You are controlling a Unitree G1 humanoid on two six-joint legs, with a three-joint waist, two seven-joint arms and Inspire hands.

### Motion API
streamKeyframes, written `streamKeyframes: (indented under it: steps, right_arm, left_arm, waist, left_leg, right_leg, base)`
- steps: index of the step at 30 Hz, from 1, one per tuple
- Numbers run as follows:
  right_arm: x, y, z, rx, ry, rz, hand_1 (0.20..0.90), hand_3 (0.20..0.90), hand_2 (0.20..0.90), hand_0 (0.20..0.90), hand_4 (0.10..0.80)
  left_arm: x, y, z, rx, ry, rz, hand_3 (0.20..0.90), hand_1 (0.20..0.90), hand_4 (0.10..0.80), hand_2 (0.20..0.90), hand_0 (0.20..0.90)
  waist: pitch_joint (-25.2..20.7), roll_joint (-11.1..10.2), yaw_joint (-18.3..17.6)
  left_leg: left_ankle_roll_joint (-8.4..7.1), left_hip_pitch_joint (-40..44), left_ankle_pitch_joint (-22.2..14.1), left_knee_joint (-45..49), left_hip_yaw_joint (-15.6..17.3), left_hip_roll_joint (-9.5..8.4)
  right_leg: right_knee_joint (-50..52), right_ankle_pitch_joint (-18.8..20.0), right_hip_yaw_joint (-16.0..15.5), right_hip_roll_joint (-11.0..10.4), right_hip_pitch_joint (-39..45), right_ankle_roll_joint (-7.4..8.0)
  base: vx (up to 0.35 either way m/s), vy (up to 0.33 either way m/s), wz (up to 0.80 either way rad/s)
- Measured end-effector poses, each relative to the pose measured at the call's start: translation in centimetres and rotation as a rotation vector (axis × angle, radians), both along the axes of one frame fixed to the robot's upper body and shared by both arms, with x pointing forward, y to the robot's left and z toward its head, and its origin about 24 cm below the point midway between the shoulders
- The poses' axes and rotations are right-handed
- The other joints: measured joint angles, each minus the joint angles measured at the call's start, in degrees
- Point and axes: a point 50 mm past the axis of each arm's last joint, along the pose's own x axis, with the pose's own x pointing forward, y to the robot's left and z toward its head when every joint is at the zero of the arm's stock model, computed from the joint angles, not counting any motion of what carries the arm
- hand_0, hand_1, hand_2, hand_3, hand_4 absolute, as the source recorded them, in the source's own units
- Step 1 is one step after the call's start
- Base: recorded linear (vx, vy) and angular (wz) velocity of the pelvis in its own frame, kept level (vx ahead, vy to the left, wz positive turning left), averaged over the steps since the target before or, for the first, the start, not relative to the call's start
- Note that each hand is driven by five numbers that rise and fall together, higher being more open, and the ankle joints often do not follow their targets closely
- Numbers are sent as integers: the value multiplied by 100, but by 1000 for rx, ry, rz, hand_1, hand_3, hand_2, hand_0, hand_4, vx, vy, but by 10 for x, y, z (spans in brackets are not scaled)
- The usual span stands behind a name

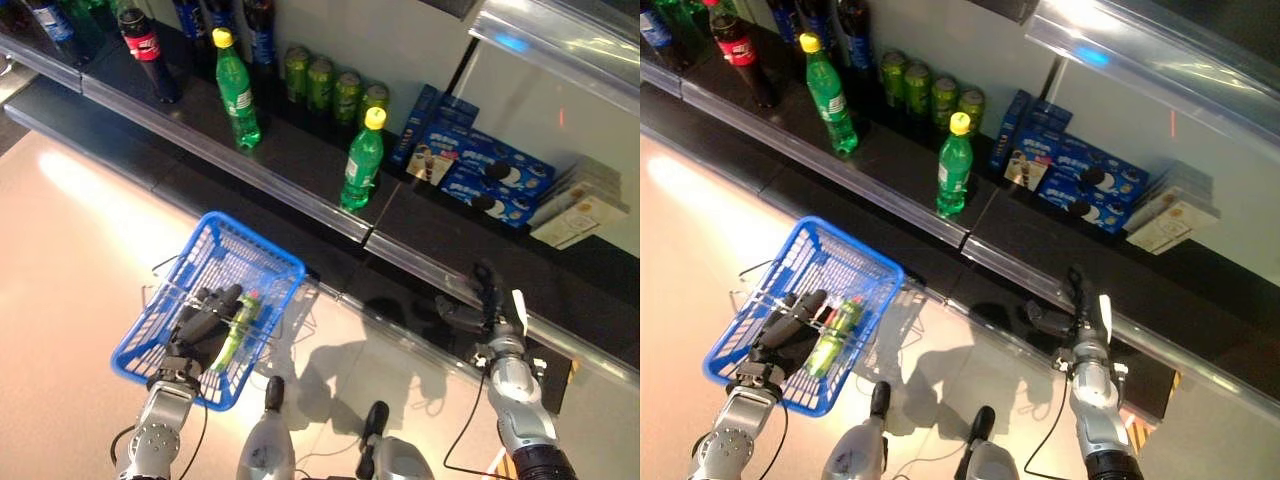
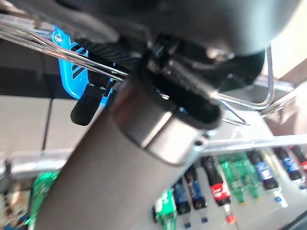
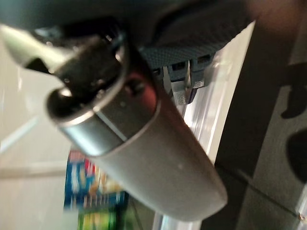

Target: Pick up the drink and place into the basket.

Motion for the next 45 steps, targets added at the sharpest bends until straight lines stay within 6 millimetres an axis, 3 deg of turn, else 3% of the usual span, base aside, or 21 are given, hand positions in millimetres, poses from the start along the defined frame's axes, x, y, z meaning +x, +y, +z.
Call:
streamKeyframes:
  steps: [4,9,13,24,29,42,45]
  right_arm:
    - [-24,-13,-31,123,61,-140,900,900,900,900,800]
    - [-55,-20,-69,209,224,-248,900,900,900,900,800]
    - [-101,-20,-104,268,417,-293,900,900,900,900,800]
    - [-173,-6,-145,456,729,-294,900,900,900,900,800]
    - [-175,3,-148,478,774,-194,900,900,900,900,800]
    - [-174,7,-150,451,819,-121,900,900,900,900,800]
    - [-175,8,-150,454,833,-116,900,900,900,900,800]
  left_arm:
    - [-19,10,-34,-26,147,80,200,300,100,300,300]
    - [-42,6,-62,-73,267,142,200,300,100,300,300]
    - [-66,-4,-91,-139,400,180,200,300,100,300,300]
    - [-118,-16,-132,-196,661,255,200,300,100,300,300]
    - [-131,-18,-141,-214,738,274,200,300,100,300,300]
    - [-137,-19,-143,-211,757,276,200,300,100,300,300]
    - [-132,-22,-143,-207,746,265,200,300,100,300,300]
  waist:
    - [-425,37,-32]
    - [-823,39,-24]
    - [-1139,117,-51]
    - [-1760,280,-255]
    - [-1902,401,-356]
    - [-1937,503,-273]
    - [-1868,590,-152]
  left_leg:
    - [-1,8,-33,-5,42,14]
    - [20,25,-50,-10,44,18]
    - [35,30,-71,-38,44,25]
    - [-30,100,-116,-52,59,162]
    - [-35,116,-115,-26,59,188]
    - [-36,151,-112,-9,-63,259]
    - [-150,65,-43,81,-222,313]
  right_leg:
    - [-3,-8,34,-2,-17,6]
    - [-8,-18,41,0,-6,5]
    - [-36,-35,45,-1,-4,-20]
    - [-38,-113,141,139,2,-90]
    - [-38,-120,146,173,11,-102]
    - [-21,-194,1,270,121,-127]
    - [-16,-249,-15,391,175,-164]
  base:
    - [-2,-1,-5]
    - [0,0,0]
    - [0,0,0]
    - [7,-30,-4]
    - [40,-33,-1]
    - [-4,-103,4]
    - [-61,-75,27]
